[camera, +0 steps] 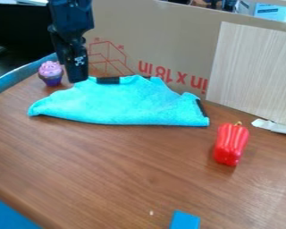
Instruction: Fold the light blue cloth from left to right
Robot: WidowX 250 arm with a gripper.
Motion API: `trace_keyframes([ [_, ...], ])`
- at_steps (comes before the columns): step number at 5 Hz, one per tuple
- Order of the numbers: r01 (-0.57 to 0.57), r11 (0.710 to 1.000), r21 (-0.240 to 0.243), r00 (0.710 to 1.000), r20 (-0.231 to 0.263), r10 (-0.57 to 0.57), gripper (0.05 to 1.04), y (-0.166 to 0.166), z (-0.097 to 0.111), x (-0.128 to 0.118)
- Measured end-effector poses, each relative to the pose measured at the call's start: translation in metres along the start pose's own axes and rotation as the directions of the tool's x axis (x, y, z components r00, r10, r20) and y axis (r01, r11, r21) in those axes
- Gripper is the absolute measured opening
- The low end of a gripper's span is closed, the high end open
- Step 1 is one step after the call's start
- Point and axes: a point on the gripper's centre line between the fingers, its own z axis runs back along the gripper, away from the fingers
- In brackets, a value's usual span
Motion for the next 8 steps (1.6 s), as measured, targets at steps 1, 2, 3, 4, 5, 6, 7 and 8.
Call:
trace_keyframes([
  [1, 0.002, 1.0, -0.02, 1.0, -0.009, -0.002, 1.001, -0.001, -0.007, 0.0],
  [2, -0.061, 0.996, -0.064, 0.998, -0.009, 0.06, 1.001, 0.015, -0.026, -0.018],
  [3, -0.092, 0.995, -0.043, 0.996, 0.001, 0.093, 1.001, 0.025, -0.034, -0.026],
  [4, -0.099, 0.995, -0.017, 0.995, 0.005, 0.099, 1.001, 0.028, -0.041, -0.031],
  [5, -0.153, 0.988, 0.008, 0.988, 0.023, 0.152, 1.001, 0.041, -0.049, -0.04],
  [6, -0.232, 0.972, 0.046, 0.972, 0.045, 0.23, 1.001, 0.058, -0.053, -0.049],
  [7, -0.274, 0.959, 0.074, 0.961, 0.046, 0.272, 1.001, 0.075, -0.059, -0.055],
  [8, -0.316, 0.945, 0.087, 0.949, 0.017, 0.316, 1.0, 0.091, -0.07, -0.066],
])
